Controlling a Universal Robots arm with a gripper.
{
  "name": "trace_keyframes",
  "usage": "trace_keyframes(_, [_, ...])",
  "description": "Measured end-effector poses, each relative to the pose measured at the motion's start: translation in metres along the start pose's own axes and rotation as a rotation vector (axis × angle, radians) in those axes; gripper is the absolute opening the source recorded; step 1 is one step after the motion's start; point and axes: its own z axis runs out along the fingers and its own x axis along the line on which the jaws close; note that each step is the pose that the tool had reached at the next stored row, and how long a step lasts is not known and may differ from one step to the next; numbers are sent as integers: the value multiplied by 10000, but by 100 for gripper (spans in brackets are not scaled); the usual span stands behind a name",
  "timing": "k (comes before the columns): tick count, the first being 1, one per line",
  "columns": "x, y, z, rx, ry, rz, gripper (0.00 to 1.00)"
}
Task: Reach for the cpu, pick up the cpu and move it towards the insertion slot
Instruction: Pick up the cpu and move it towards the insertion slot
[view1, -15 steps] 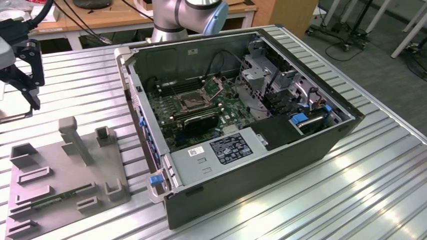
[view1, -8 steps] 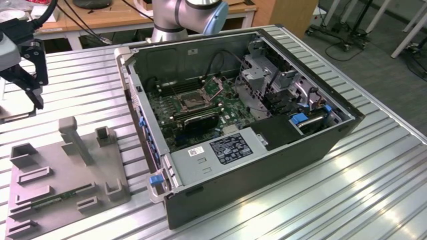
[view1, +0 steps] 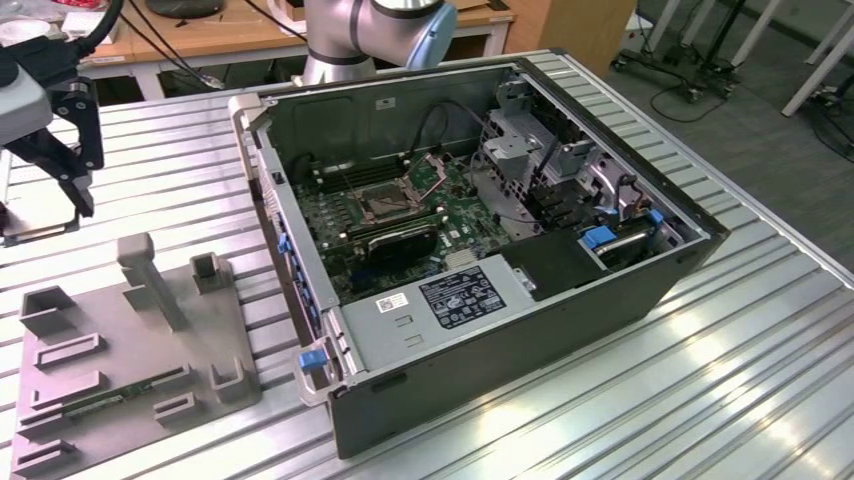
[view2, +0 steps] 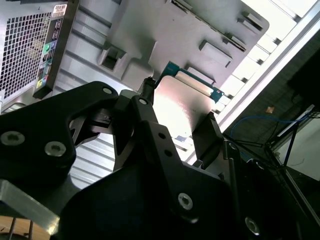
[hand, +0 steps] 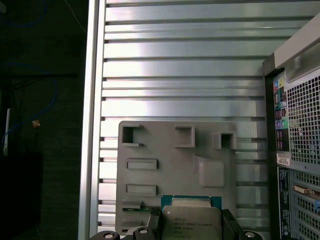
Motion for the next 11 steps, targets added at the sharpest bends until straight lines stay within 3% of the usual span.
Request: trace_keyframes(11, [-98, 0, 3, -1, -1, 1, 55])
